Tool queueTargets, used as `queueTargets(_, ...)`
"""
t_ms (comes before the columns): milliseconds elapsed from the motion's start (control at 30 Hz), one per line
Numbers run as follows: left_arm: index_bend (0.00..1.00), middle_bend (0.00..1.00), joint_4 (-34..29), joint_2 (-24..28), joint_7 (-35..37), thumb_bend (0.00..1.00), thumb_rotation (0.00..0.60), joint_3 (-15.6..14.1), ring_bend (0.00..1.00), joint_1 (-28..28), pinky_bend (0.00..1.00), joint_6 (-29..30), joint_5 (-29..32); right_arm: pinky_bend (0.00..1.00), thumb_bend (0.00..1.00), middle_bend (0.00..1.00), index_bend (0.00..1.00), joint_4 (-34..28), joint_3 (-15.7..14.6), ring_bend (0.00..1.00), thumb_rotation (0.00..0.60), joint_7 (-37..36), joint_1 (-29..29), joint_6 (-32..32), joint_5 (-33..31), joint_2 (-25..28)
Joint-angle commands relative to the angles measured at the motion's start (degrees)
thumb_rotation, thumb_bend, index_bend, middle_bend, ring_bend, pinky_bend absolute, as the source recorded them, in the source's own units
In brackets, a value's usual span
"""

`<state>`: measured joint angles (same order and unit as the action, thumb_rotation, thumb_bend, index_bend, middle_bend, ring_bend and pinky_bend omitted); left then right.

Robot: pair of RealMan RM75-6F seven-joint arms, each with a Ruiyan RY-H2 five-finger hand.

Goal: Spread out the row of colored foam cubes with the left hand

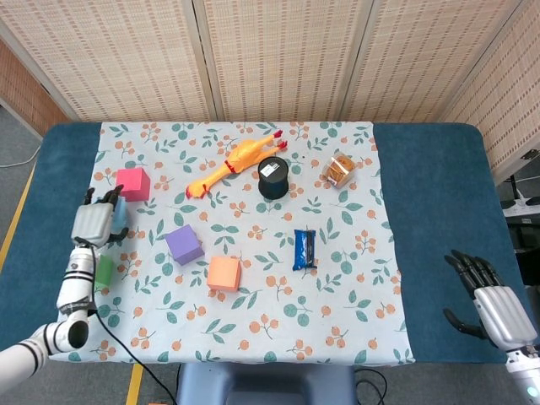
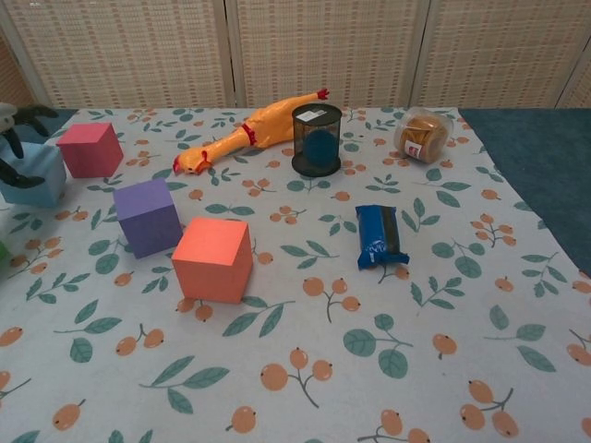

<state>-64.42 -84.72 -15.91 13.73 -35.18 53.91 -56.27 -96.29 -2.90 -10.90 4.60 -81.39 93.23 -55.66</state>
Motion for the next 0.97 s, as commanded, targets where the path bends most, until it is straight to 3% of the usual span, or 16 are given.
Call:
queueTargets(33, 0.00, 0.16, -5.3, 5.2, 2.0, 0.29, 0.600, -0.8, 0.36, 3.6, 0.00, 0.6, 1.4, 0.00, 0.23, 0.00, 0.00, -0.1, -0.1, 0.00, 0.600, 0.2, 0.0, 0.2, 0.2, -0.1)
queueTargets(167, 0.00, 0.03, -10.6, 8.6, 11.6, 0.27, 0.600, -1.6, 0.33, 7.1, 0.00, 7.2, -8.1, 0.00, 0.23, 0.00, 0.00, -0.4, -0.4, 0.00, 0.600, 0.5, 0.0, 0.2, 0.6, -0.2)
queueTargets(333, 0.00, 0.00, -17.7, 13.1, 19.4, 0.35, 0.600, -4.4, 0.12, 11.9, 0.00, 19.5, -21.5, 0.00, 0.23, 0.00, 0.00, -0.4, -0.5, 0.00, 0.600, 0.7, -0.1, -0.2, 1.0, -0.3)
queueTargets(433, 0.00, 0.00, -20.8, 14.3, 23.2, 0.38, 0.600, -8.9, 0.01, 16.2, 0.00, 28.2, -30.8, 0.00, 0.23, 0.00, 0.00, -0.3, -0.6, 0.00, 0.600, 0.9, -0.1, -0.3, 1.3, -0.5)
queueTargets(600, 0.00, 0.00, -17.5, 11.1, 24.5, 0.38, 0.600, -17.5, 0.00, 24.3, 0.00, 43.5, -46.0, 0.00, 0.23, 0.00, 0.00, 0.5, -0.7, 0.00, 0.600, 3.5, -0.4, -1.1, 2.2, -1.5)
queueTargets(667, 0.00, 0.00, -13.7, 9.1, 22.6, 0.38, 0.600, -19.4, 0.00, 26.6, 0.00, 45.9, -48.2, 0.00, 0.23, 0.00, 0.00, 0.6, -0.4, 0.00, 0.600, 4.8, -0.7, -1.8, 2.0, -2.0)
queueTargets(767, 0.00, 0.00, -12.6, 9.4, 17.9, 0.38, 0.600, -20.7, 0.00, 27.5, 0.00, 42.9, -47.3, 0.00, 0.23, 0.00, 0.00, 0.8, 0.1, 0.00, 0.600, 6.2, -1.0, -2.6, 1.7, -2.7)
queueTargets(967, 0.00, 0.00, -16.0, 11.5, 16.7, 0.38, 0.600, -19.0, 0.00, 27.5, 0.00, 40.0, -43.3, 0.00, 0.23, 0.00, 0.00, 0.7, -0.5, 0.00, 0.600, 6.8, -1.3, -3.0, 3.0, -3.2)
